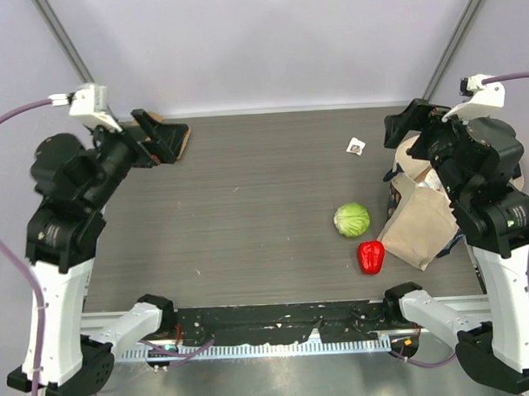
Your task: Fold the paper box
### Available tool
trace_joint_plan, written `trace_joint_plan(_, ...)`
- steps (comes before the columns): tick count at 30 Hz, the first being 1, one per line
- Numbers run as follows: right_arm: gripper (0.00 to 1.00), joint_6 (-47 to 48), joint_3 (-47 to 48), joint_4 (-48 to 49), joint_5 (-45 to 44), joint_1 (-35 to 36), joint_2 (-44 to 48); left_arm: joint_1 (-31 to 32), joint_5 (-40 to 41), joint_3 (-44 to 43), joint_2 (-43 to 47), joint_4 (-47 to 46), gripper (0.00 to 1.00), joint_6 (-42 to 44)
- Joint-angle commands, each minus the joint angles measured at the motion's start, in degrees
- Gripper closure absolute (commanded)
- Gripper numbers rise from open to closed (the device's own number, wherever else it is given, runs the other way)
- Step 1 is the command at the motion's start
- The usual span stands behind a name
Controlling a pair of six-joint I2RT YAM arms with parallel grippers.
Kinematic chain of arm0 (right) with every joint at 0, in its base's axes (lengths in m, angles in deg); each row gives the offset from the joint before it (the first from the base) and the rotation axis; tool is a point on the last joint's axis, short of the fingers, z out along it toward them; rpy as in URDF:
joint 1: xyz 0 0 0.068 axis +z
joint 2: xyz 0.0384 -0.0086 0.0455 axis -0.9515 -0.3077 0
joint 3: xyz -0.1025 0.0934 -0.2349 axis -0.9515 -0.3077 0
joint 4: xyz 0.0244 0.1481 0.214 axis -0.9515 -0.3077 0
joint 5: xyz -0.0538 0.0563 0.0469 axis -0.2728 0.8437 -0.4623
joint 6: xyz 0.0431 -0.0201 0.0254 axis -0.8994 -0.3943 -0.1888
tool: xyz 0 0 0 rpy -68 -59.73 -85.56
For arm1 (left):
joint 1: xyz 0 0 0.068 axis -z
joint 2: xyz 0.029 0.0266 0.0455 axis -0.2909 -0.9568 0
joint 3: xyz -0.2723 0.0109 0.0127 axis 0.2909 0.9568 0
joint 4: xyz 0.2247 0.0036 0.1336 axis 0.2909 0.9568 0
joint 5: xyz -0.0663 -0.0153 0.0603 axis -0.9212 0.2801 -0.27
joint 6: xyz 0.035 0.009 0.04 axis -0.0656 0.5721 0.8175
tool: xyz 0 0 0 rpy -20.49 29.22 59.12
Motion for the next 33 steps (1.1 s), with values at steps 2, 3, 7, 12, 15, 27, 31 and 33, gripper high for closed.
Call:
trace_joint_plan(2, 0.02, -3.5, 0.0, 4.5, 15.7, 1.5, -2.9, -1.1, 3.9, 9.1, -6.3, 1.7, 0.0, -5.1)
trace_joint_plan(3, 0.02, -4.5, -0.9, 7.4, 18.4, 2.7, -2.9, -2.0, 5.4, 11.2, -6.6, 0.0, 0.0, -7.3)
trace_joint_plan(7, 0.02, -6.3, -5.2, 10.4, 19.3, 10.9, -4.2, -13.5, -3.5, 28.1, -5.2, -13.9, 0.0, -26.4)
trace_joint_plan(12, 0.02, -7.6, -7.7, 11.0, 19.5, 18.4, -6.6, -26.6, -8.4, 45.3, -9.2, -27.6, 0.0, -37.4)
trace_joint_plan(15, 0.02, -8.7, -10.8, 12.3, 18.4, 22.6, -6.8, -30.8, -7.2, 52.3, -11.4, -36.7, 0.0, -42.2)
trace_joint_plan(27, 0.02, -8.6, -18.0, 15.3, 13.9, 25.2, -3.4, -33.1, -2.3, 52.0, -45.2, -73.8, 0.1, -65.0)
trace_joint_plan(31, 0.02, -7.4, -18.3, 14.7, 11.7, 25.3, -2.7, -31.7, 0.7, 47.7, -56.3, -83.7, 0.18, -71.5)
trace_joint_plan(33, 0.02, -7.2, -18.5, 14.6, 10.8, 25.3, -2.6, -30.8, 3.0, 45.3, -60.7, -85.9, 0.19, -72.1)
